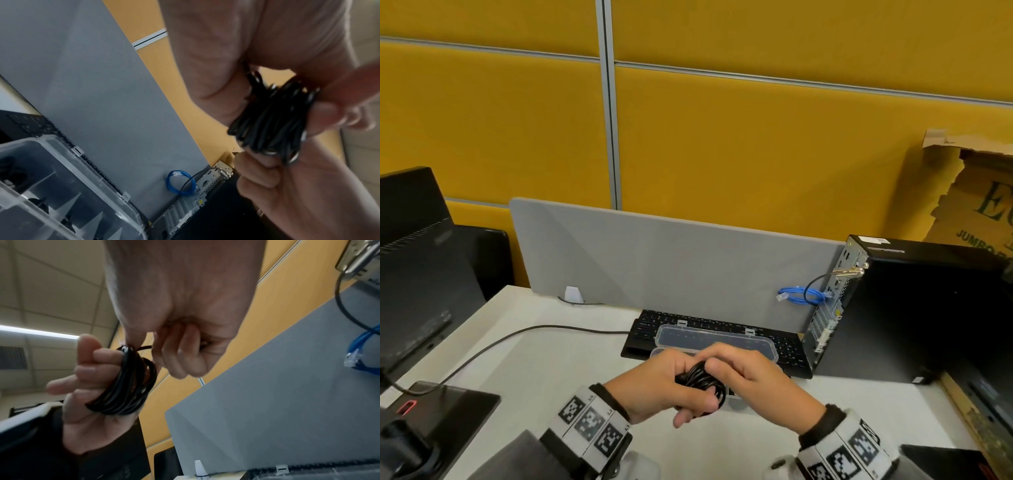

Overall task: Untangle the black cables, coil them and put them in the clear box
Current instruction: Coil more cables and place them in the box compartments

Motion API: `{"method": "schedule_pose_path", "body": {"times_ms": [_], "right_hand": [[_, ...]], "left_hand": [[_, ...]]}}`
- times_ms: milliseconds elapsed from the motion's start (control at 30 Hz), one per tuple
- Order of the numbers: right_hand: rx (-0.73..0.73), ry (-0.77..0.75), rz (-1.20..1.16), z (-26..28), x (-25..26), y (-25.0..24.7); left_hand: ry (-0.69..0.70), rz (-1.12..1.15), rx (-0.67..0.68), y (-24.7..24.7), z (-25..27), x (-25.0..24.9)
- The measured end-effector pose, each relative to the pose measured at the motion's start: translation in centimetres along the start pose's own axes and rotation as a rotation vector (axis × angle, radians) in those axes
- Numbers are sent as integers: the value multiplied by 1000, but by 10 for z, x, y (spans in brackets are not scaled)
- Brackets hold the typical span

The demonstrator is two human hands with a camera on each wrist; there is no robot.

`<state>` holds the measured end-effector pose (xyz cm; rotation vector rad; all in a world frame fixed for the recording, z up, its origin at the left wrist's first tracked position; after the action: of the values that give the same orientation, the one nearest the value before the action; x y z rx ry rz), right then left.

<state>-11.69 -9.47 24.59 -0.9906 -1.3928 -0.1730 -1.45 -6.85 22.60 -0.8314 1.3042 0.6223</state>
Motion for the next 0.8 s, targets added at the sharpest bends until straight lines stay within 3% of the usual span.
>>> {"method": "schedule_pose_path", "body": {"times_ms": [167, 300, 400, 467, 600, 700, 800], "right_hand": [[5, 10, 109, 3, -14, 0], [-107, 28, 142, 2, -21, -4], [-171, 38, 59, 2, -20, -4], [-167, 56, 68, 3, -18, 0], [-114, 53, 132, 5, -16, 4], [-160, 42, 73, 4, -11, 1], [-250, 29, -166, 5, -3, -1]], "left_hand": [[-55, -47, -109, -8, -3, 2], [-90, -372, -312, -24, -5, 0], [-52, -669, -314, -21, -5, -6], [-49, -727, -260, -19, -6, -8], [-79, -568, -182, -19, -8, -3], [-104, -387, -322, -26, -5, 0], [-34, -44, -431, -31, -3, 5]]}}
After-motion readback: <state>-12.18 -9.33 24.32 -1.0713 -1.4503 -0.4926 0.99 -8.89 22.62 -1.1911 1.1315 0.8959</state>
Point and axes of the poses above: each hand's wrist, its own z-axis away from the middle knuckle, its own y-axis out of the palm, x = y × z, the point moved 6 cm from there along -z, towards the middle knuckle, and after that the axes turned 10 degrees about -z, right-handed, at the moved point
